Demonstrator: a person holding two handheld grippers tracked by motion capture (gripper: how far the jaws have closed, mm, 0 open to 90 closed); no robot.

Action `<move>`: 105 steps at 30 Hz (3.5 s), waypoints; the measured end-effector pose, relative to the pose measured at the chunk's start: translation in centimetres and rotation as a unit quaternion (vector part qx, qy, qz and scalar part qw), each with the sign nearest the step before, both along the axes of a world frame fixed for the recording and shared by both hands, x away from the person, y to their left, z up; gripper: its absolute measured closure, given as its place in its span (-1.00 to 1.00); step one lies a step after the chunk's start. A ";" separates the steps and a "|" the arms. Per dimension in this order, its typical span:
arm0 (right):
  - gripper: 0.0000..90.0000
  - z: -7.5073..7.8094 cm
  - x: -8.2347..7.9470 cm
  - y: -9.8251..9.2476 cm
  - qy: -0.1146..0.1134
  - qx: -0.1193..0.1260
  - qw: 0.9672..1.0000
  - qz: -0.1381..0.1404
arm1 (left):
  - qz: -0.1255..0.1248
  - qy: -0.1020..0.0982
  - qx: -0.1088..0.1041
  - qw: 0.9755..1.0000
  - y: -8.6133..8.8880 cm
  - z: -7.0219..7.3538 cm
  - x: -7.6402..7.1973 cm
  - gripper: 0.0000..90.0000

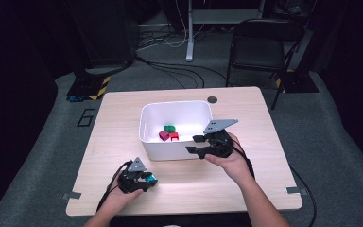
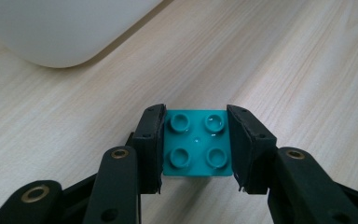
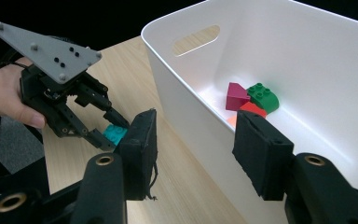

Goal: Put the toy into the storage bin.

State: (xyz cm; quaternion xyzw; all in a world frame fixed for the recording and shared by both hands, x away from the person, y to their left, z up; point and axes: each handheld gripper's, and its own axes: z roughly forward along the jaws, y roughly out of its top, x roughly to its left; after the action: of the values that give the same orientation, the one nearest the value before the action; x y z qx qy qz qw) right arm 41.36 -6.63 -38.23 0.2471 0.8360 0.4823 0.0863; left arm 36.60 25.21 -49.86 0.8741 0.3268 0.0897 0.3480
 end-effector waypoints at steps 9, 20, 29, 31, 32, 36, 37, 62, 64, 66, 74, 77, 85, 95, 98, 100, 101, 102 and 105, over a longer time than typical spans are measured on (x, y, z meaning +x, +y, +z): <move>0.08 0.0 0.1 -0.1 0.002 0.001 1.000 -0.001 | 0.007 -0.007 -0.001 1.000 0.7 1.6 0.6 0.31; 0.08 0.0 0.1 -0.3 0.004 0.002 1.000 -0.003 | 0.009 -0.007 -0.010 1.000 0.7 4.2 1.4 0.31; 0.08 0.0 0.2 -0.4 0.001 0.004 1.000 -0.004 | -0.005 -0.019 -0.010 1.000 0.4 7.1 1.6 0.31; 0.08 0.0 0.2 -0.4 0.001 0.004 1.000 -0.004 | -0.006 -0.019 -0.010 1.000 0.4 7.7 1.7 0.31; 0.08 0.1 0.2 -0.4 0.001 0.004 1.000 -0.004 | -0.006 -0.019 -0.012 1.000 0.3 8.0 1.7 0.31; 0.08 0.1 0.2 -0.4 0.001 0.004 1.000 -0.005 | -0.009 -0.021 -0.015 1.000 0.3 9.0 2.1 0.31; 0.08 0.1 0.2 -0.4 0.001 0.004 1.000 -0.005 | -0.010 -0.021 -0.014 1.000 0.3 9.3 2.1 0.31; 0.08 0.2 0.3 -0.6 -0.002 0.009 1.000 -0.004 | -0.015 -0.049 -0.045 0.998 -3.5 15.2 8.5 0.31; 0.08 0.2 0.4 -0.7 0.000 0.010 1.000 -0.004 | -0.012 -0.050 -0.053 0.997 -3.8 15.2 9.5 0.31; 0.08 0.2 0.4 -0.7 -0.001 0.012 1.000 -0.004 | -0.010 -0.049 -0.055 0.997 -4.2 15.3 10.3 0.31; 0.08 0.1 0.3 -0.3 0.001 0.012 1.000 0.002 | -0.017 -0.053 -0.042 0.998 -6.1 15.1 13.1 0.31; 0.08 0.2 0.3 -0.4 -0.001 0.015 1.000 0.001 | -0.019 -0.051 -0.044 0.998 -6.8 15.0 14.2 0.31; 0.08 0.3 0.2 -0.7 -0.001 0.019 1.000 -0.003 | -0.022 -0.046 -0.041 0.998 -8.7 14.1 16.3 0.31; 0.08 0.3 0.1 -0.6 -0.002 0.019 1.000 -0.002 | -0.013 -0.025 -0.017 0.999 -10.0 12.0 17.8 0.27; 0.08 0.3 0.1 -0.6 -0.002 0.019 1.000 -0.003 | -0.008 -0.027 -0.012 1.000 -9.9 11.8 17.8 0.16; 0.08 0.3 0.2 -0.7 -0.002 0.019 1.000 -0.002 | -0.005 -0.025 -0.010 1.000 -9.7 11.8 17.7 0.13; 0.08 0.3 0.1 -0.7 -0.001 0.020 1.000 -0.003 | -0.005 -0.027 -0.007 1.000 -9.5 11.9 17.7 0.11; 0.08 0.3 0.1 -0.7 -0.002 0.021 1.000 -0.004 | 0.000 -0.029 -0.010 1.000 -9.4 11.9 17.6 0.10; 0.08 0.4 0.1 -0.7 -0.002 0.021 1.000 -0.004 | 0.007 -0.032 -0.013 0.999 -8.7 12.3 17.2 0.06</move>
State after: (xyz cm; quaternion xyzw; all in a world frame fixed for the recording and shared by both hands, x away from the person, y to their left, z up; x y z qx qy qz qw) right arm 41.51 -7.37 -37.88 0.2511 0.8247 0.4996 0.0849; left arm 53.79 16.52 -37.58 0.8643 0.3224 0.1154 0.3685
